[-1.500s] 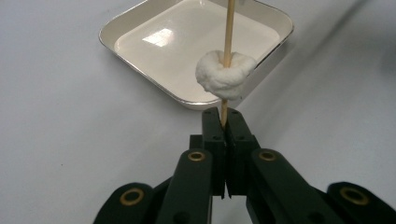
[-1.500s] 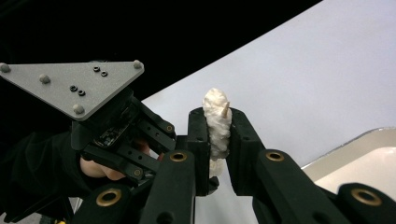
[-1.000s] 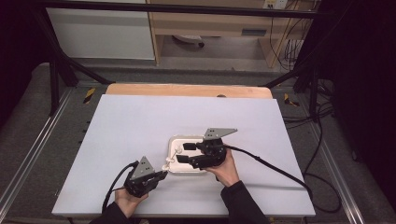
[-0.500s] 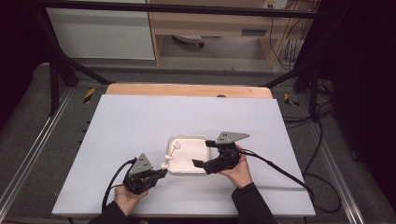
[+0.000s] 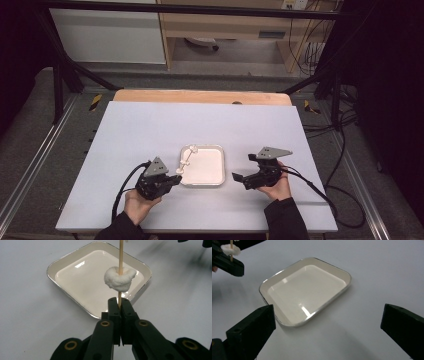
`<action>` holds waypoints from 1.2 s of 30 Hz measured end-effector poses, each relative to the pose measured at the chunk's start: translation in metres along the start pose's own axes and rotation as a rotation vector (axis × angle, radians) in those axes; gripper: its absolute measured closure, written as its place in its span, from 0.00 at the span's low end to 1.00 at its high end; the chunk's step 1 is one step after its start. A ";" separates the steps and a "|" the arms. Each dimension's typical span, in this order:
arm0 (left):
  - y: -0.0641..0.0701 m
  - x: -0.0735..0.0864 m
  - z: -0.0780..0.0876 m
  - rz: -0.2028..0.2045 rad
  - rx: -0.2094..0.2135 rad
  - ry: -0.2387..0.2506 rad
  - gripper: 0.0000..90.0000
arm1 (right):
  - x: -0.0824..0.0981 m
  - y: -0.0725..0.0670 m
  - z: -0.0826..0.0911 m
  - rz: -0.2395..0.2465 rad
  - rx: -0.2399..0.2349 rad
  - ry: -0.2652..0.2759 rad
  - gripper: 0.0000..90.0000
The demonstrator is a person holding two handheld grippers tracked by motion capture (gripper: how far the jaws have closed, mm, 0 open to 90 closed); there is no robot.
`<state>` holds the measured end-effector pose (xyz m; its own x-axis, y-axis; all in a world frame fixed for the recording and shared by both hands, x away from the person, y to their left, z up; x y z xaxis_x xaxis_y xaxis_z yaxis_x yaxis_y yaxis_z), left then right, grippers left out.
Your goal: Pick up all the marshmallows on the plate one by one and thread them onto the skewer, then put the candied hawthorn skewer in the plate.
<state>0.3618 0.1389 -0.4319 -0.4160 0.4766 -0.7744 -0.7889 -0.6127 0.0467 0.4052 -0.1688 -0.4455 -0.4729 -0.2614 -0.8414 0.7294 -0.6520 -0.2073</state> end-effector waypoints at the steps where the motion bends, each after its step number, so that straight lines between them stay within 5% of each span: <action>1: 0.000 -0.003 -0.001 0.003 0.002 -0.002 0.98 | 0.002 0.003 0.004 0.001 0.014 0.001 0.00; 13: -0.008 -0.024 -0.027 0.031 0.019 -0.089 0.98 | 0.026 0.025 0.033 0.000 0.103 -0.016 0.00; 26: -0.010 -0.023 -0.062 0.057 -0.020 -0.239 0.98 | 0.042 0.031 0.042 0.000 0.110 -0.034 0.00; 36: -0.011 -0.017 -0.066 0.051 -0.046 -0.324 0.98 | 0.041 0.032 0.043 -0.013 0.104 -0.022 0.00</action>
<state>0.4074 0.0959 -0.4605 -0.5827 0.6159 -0.5302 -0.7450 -0.6654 0.0458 0.3879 -0.2316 -0.4654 -0.4935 -0.2677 -0.8275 0.6682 -0.7257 -0.1638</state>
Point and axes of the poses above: each handheld gripper's, and its own axes: z roughly backward along the jaws, x roughly out of its underside, y roughly to its right, the point moved 4 cm from there along -z, roughly forward along the jaws, and after that the axes turned 3 degrees about -z, right-handed, at the moved point
